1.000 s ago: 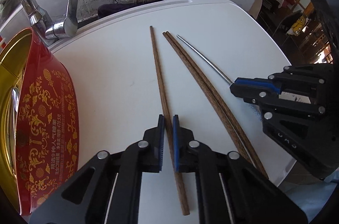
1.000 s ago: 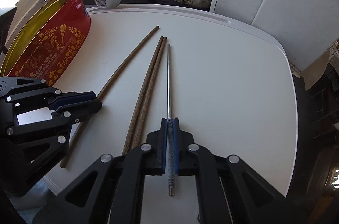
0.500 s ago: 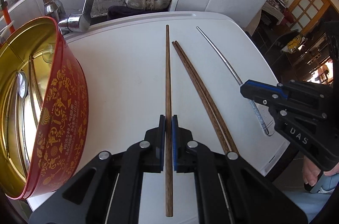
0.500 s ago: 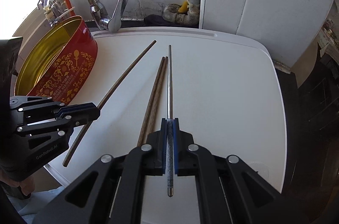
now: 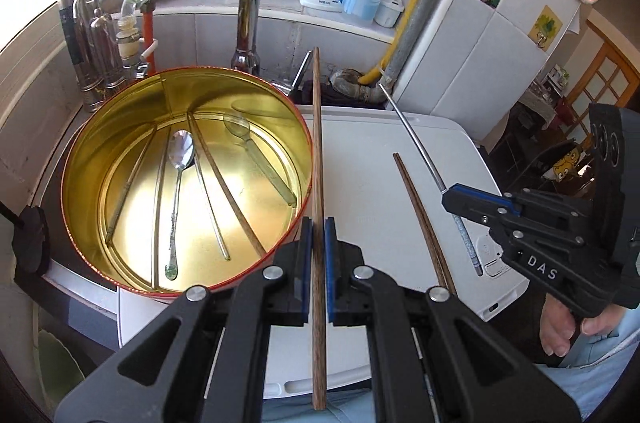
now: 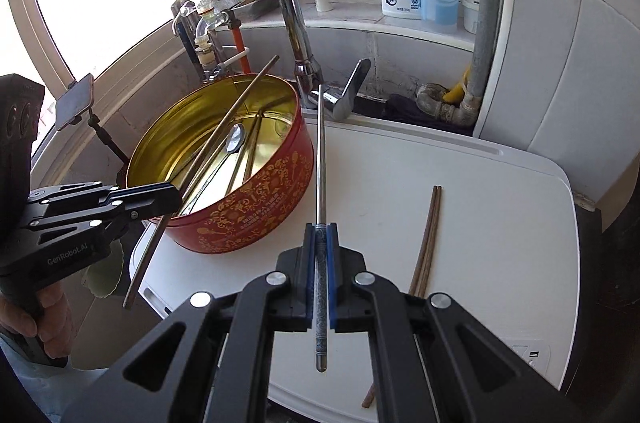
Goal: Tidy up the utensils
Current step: 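Lift both held chopsticks and lower them into the tin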
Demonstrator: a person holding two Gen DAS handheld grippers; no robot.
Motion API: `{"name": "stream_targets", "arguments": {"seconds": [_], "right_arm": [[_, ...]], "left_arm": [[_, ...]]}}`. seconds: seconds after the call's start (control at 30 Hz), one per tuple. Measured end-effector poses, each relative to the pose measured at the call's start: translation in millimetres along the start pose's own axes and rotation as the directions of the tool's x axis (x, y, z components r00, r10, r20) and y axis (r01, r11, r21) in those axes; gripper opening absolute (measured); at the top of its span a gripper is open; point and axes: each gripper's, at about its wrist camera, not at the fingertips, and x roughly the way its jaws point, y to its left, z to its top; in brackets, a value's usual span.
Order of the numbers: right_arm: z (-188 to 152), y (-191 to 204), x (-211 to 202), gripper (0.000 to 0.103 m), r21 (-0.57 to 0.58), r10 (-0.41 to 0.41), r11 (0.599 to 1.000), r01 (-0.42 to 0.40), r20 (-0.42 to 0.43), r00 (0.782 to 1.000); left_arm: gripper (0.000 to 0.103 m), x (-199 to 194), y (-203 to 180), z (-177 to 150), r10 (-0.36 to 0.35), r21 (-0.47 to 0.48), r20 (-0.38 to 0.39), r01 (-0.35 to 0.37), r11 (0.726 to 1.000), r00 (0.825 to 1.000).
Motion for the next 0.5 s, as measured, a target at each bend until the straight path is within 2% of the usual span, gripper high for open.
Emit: {"name": "stream_targets", "arguments": {"seconds": [0.23,0.5], "right_arm": [[20,61,19,0.006,-0.117,0.079,0.99,-0.08,-0.011,0.997],[43,102,43,0.006,-0.172,0.115,0.978,-0.12,-0.037,0.993]], "left_arm": [[0.006,-36,56,-14,0.085,-0.111,0.056,-0.078,0.991,0.995],[0.006,-47,100,-15,0.104,-0.175,0.061,-0.092,0.98,0.993]]}}
